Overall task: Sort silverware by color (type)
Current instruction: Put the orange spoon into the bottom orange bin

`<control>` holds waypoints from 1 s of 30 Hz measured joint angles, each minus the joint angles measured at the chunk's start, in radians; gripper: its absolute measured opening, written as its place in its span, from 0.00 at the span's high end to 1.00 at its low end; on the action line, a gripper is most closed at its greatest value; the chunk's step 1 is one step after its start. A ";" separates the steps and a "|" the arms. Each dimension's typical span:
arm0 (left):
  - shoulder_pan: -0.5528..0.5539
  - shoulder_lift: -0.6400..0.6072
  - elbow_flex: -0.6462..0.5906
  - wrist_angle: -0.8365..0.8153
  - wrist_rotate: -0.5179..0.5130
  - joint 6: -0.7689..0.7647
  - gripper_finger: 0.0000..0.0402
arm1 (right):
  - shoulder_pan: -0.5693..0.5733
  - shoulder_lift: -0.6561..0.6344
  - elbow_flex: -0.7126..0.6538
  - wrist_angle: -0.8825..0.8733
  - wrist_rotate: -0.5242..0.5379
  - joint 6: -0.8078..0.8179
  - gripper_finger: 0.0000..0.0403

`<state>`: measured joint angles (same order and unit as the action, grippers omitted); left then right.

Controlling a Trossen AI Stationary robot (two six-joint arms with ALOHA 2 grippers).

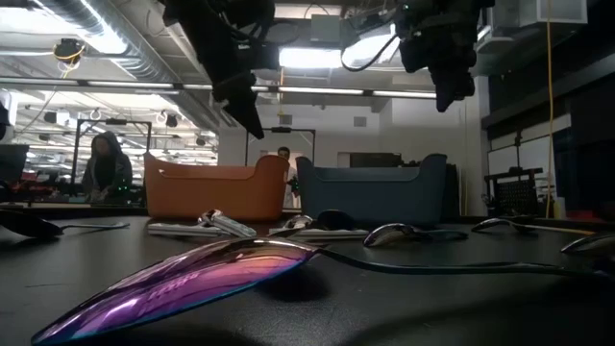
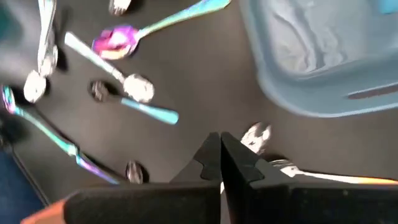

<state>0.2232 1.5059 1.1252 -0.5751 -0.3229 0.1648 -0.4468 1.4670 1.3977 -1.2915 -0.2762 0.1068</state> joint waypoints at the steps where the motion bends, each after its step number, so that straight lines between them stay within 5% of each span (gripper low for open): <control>1: -0.012 0.000 0.000 0.000 0.000 -0.011 0.78 | 0.028 0.000 -0.013 0.001 0.003 0.001 1.00; 6: -0.059 0.000 0.000 0.001 0.000 -0.032 0.78 | 0.165 0.000 -0.077 0.008 0.008 0.051 1.00; 17: -0.115 0.000 0.000 0.000 0.000 -0.059 0.78 | 0.418 0.000 -0.258 0.026 0.233 0.209 1.00; 30: -0.122 0.000 0.000 0.001 -0.001 -0.060 0.78 | 0.473 0.000 -0.519 0.195 0.379 0.388 1.00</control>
<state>0.1013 1.5063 1.1252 -0.5743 -0.3237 0.1047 0.0257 1.4671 0.8784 -1.0963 0.1030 0.4951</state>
